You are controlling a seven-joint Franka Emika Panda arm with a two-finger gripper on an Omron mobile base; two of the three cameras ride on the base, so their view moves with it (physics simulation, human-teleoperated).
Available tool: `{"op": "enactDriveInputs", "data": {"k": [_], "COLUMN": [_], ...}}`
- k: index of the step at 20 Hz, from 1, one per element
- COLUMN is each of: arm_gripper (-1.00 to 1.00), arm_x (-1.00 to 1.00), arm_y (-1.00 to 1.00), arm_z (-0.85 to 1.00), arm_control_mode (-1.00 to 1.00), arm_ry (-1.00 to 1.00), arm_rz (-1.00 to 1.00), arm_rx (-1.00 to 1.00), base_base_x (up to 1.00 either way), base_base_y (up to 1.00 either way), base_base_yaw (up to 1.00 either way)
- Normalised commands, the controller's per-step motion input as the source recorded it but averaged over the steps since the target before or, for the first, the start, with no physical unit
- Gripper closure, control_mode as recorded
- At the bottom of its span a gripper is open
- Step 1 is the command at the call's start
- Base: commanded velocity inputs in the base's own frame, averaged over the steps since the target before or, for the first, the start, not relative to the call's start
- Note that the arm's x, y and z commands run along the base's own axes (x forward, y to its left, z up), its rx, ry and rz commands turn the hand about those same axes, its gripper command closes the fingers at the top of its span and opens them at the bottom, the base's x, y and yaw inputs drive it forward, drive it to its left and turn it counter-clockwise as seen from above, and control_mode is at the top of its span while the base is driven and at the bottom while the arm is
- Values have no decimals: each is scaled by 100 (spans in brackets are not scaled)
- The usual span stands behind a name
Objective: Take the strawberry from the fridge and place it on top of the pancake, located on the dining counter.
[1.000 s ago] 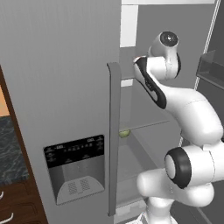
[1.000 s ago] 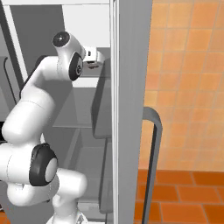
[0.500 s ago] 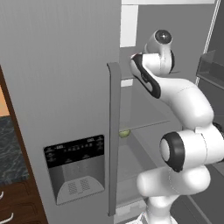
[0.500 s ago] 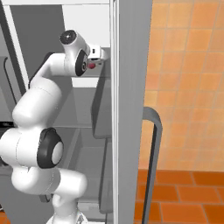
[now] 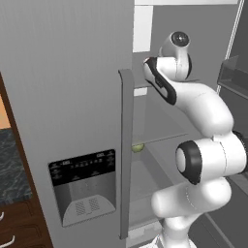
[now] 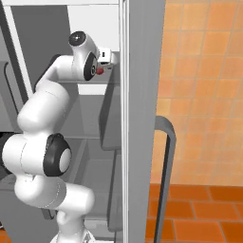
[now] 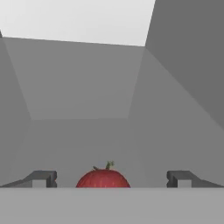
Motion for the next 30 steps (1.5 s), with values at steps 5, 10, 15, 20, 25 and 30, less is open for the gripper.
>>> {"op": "enactDriveInputs", "data": {"k": [5, 10, 15, 20, 25, 30], "arm_gripper": [-100, 100, 100, 100, 100, 100], "arm_x": [-9, 8, 23, 11, -83, -82], "arm_y": [0, 0, -1, 0, 11, 43], "arm_z": [-14, -13, -6, 0, 20, 42], "arm_control_mode": [-100, -100, -100, -100, -100, -100], "arm_ry": [-4, 0, -1, -8, -1, 8], "arm_rz": [0, 0, 2, 12, 1, 0], "arm_rx": [0, 1, 2, 2, 0, 0], "base_base_x": [0, 0, 0, 0, 0, 0], "base_base_y": [0, 0, 0, 0, 0, 0], "base_base_yaw": [0, 0, 0, 0, 0, 0]}}
